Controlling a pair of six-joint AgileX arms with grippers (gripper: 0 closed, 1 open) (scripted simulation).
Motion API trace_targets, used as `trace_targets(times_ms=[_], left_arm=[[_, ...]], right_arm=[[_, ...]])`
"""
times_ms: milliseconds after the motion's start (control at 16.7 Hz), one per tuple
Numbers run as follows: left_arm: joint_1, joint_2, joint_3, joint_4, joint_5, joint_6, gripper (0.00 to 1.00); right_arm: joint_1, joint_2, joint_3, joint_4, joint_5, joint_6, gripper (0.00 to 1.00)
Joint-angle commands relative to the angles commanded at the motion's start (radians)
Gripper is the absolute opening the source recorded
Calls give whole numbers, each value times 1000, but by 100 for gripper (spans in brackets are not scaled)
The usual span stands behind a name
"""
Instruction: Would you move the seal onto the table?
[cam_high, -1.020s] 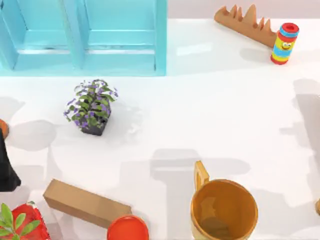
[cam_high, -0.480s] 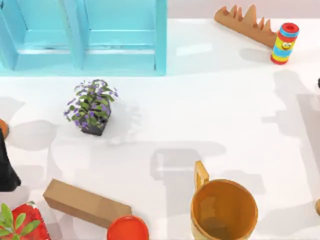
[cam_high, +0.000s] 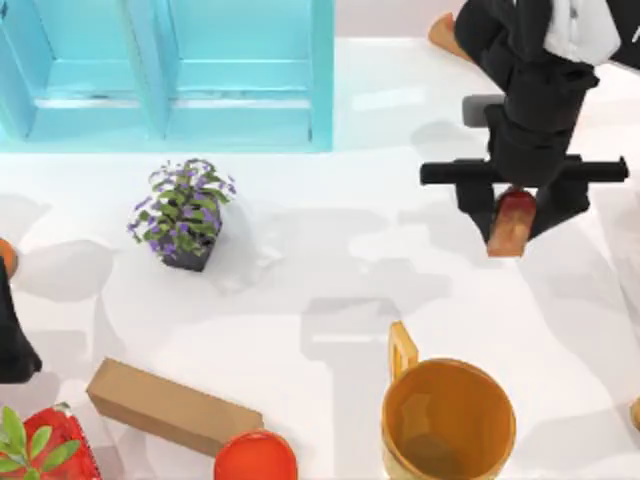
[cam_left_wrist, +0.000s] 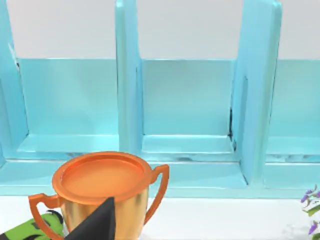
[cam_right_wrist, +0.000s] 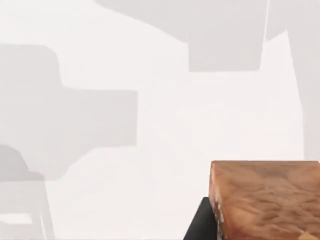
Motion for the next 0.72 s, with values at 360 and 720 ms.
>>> trace_targets(times_ms=[360,720], left_arm=[[0,0,0,0,0,0,100],[0,0,0,0,0,0,100]], right_arm=[[92,93,92,59,3,94,0],[90,108,45,119,1,95,0]])
